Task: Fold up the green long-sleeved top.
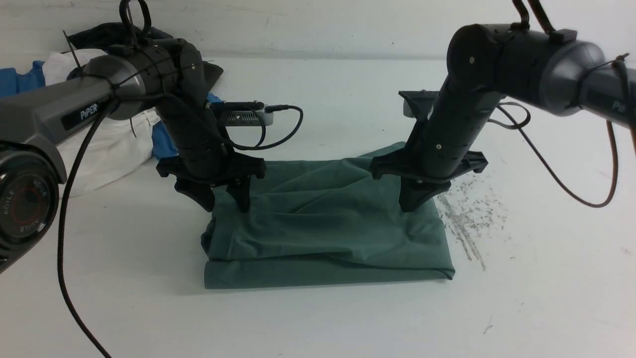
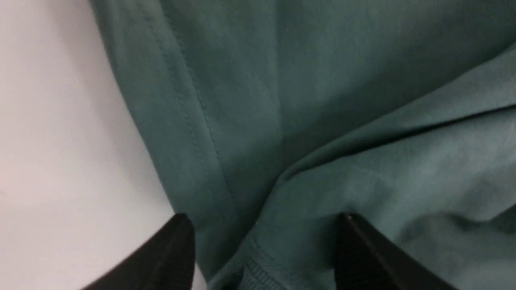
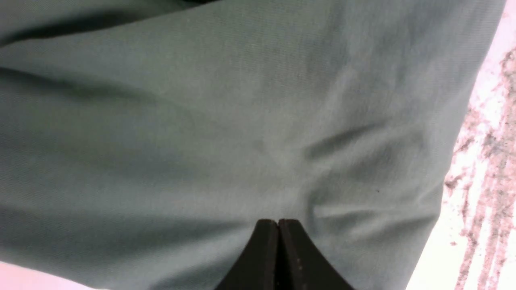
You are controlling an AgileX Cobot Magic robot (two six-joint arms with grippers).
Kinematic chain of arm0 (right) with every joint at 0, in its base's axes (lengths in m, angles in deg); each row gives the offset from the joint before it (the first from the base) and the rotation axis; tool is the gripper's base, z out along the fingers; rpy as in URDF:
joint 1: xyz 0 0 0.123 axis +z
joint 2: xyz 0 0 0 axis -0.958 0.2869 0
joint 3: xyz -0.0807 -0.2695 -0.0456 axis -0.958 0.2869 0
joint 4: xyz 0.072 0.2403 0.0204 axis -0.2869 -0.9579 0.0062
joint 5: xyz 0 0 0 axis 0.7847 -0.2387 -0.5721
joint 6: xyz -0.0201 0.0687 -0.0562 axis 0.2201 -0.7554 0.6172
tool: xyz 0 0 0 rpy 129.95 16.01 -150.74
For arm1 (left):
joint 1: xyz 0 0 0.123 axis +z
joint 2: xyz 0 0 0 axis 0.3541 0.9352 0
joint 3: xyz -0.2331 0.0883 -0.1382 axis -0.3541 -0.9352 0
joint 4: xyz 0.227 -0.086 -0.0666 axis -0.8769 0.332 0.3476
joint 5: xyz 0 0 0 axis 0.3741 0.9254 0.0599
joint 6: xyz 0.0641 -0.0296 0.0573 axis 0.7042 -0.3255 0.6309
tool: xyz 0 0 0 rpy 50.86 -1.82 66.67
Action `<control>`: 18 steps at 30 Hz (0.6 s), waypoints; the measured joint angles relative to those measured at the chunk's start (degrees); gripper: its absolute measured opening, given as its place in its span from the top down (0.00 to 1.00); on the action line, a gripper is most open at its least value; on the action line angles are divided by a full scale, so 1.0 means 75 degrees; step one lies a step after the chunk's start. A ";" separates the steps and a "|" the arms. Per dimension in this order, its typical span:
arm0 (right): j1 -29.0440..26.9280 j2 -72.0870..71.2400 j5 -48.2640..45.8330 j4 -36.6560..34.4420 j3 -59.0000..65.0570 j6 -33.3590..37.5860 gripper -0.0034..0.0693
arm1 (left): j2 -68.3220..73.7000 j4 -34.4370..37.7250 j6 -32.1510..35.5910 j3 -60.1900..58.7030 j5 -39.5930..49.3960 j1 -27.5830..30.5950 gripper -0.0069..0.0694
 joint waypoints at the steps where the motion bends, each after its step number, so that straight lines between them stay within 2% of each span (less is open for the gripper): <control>1: 0.0000 0.0000 0.0000 -0.0005 0.0000 0.0000 0.97 | 0.0012 0.0063 0.0031 0.0008 0.0032 0.0000 0.38; 2: 0.0000 0.0000 0.0000 -0.0005 0.0000 0.0000 0.97 | 0.0015 0.0083 0.0071 0.0016 0.0053 0.0000 0.39; 7: 0.0000 0.0000 -0.0003 -0.0005 0.0000 0.0006 0.97 | 0.0021 0.0238 0.0212 0.0343 0.0381 0.0000 0.74; 8: 0.0000 0.0000 -0.0003 -0.0012 0.0000 0.0006 0.97 | 0.0021 0.0240 0.0230 0.0343 0.0387 0.0000 0.76; 9: 0.0000 0.0000 -0.0003 -0.0009 0.0000 0.0006 0.97 | 0.0021 0.0297 0.0329 0.0545 0.0439 0.0000 0.85; 12: 0.0000 0.0000 -0.0009 -0.0009 0.0000 0.0016 0.97 | 0.0021 0.0363 0.0446 0.0889 0.0456 0.0000 0.89; 18: 0.0000 0.0008 0.0119 -0.0018 -0.0048 0.0099 0.97 | -0.0245 0.0416 0.0583 0.1187 0.0538 0.0000 0.89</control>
